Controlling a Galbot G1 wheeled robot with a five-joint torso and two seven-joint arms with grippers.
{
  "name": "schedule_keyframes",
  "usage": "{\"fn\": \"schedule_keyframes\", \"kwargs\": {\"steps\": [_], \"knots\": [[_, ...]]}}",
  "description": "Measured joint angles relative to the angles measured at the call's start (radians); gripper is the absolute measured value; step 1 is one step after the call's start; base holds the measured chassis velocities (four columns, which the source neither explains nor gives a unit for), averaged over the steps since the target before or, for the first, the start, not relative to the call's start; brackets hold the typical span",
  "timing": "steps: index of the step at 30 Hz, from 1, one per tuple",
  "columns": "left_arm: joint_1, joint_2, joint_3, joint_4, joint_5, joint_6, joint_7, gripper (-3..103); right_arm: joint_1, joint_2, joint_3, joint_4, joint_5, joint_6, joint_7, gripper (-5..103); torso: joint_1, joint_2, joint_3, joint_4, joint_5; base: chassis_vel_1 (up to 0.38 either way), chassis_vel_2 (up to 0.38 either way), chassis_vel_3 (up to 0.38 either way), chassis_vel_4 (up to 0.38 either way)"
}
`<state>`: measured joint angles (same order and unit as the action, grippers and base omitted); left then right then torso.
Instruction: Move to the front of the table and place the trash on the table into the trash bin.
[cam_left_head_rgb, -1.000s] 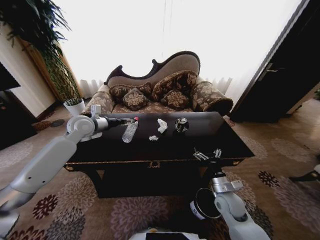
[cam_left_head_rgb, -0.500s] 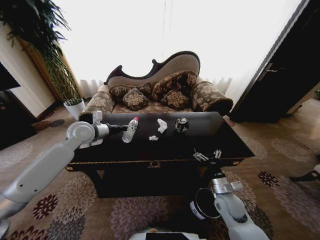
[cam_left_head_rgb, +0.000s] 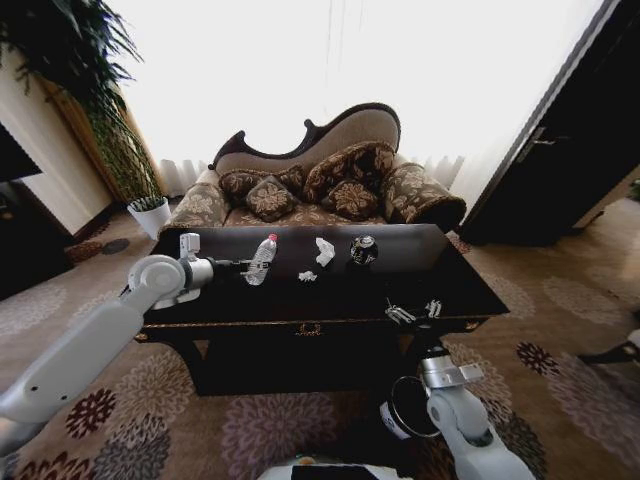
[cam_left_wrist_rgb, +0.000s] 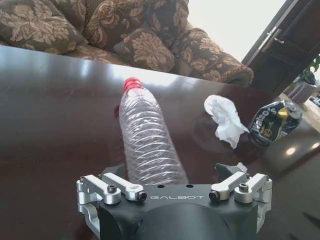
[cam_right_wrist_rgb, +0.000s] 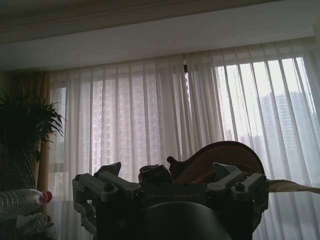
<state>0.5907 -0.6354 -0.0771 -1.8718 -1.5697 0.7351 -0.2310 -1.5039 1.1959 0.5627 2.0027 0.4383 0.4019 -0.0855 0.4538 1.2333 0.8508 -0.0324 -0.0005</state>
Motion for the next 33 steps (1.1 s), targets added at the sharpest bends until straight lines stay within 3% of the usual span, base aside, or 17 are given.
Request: {"fn": "schedule_keyframes", "kwargs": {"steps": [12, 18, 21, 23, 26, 29, 31, 33], "knots": [[0.018, -0.009, -0.010, 0.031, 0.037, 0.000, 0.011, 102, -0.006, 0.000, 0.004, 0.000, 0.001, 0.003, 0.000, 100, 0.000, 0.000, 0.000, -0.0001, 0.0002, 0.000, 0.000, 0.000, 0.000], [0.043, -0.017, -0.020, 0.038, 0.063, 0.000, 0.018, 87, -0.006, -0.002, 0.004, 0.000, 0.001, 0.004, 0.000, 100, 0.000, 0.000, 0.000, -0.0001, 0.0003, 0.000, 0.000, 0.000, 0.000], [0.051, -0.023, -0.022, 0.042, 0.087, 0.000, 0.033, 70, -0.007, -0.002, 0.004, 0.000, 0.001, 0.004, 0.000, 100, 0.000, 0.000, 0.000, 0.0000, 0.0002, 0.000, 0.000, 0.000, 0.000], [0.052, -0.023, -0.022, 0.042, 0.088, 0.000, 0.034, 70, -0.007, -0.002, 0.004, 0.000, 0.001, 0.004, 0.000, 100, 0.000, 0.000, 0.000, 0.0000, 0.0003, 0.000, 0.000, 0.000, 0.000], [0.053, -0.023, -0.025, 0.040, 0.094, 0.000, 0.040, 56, -0.010, -0.002, 0.006, 0.002, 0.001, 0.004, 0.000, 100, 0.000, 0.000, 0.000, -0.0001, 0.0003, 0.000, 0.000, 0.000, 0.000], [0.053, -0.022, -0.025, 0.039, 0.096, 0.000, 0.042, 52, -0.010, -0.002, 0.006, 0.003, 0.001, 0.004, 0.000, 100, 0.000, 0.000, 0.000, -0.0001, 0.0002, 0.000, 0.000, 0.000, 0.000], [0.053, -0.018, -0.028, 0.034, 0.101, 0.001, 0.047, 43, -0.010, 0.002, 0.005, 0.003, 0.001, 0.003, 0.000, 100, 0.000, 0.000, 0.000, -0.0001, 0.0002, 0.000, 0.000, 0.000, 0.000], [0.054, -0.016, -0.030, 0.029, 0.105, 0.001, 0.050, 43, -0.010, 0.004, 0.003, 0.004, 0.000, 0.003, 0.000, 100, 0.000, 0.000, 0.000, -0.0001, 0.0003, 0.000, 0.000, 0.000, 0.000]]}}
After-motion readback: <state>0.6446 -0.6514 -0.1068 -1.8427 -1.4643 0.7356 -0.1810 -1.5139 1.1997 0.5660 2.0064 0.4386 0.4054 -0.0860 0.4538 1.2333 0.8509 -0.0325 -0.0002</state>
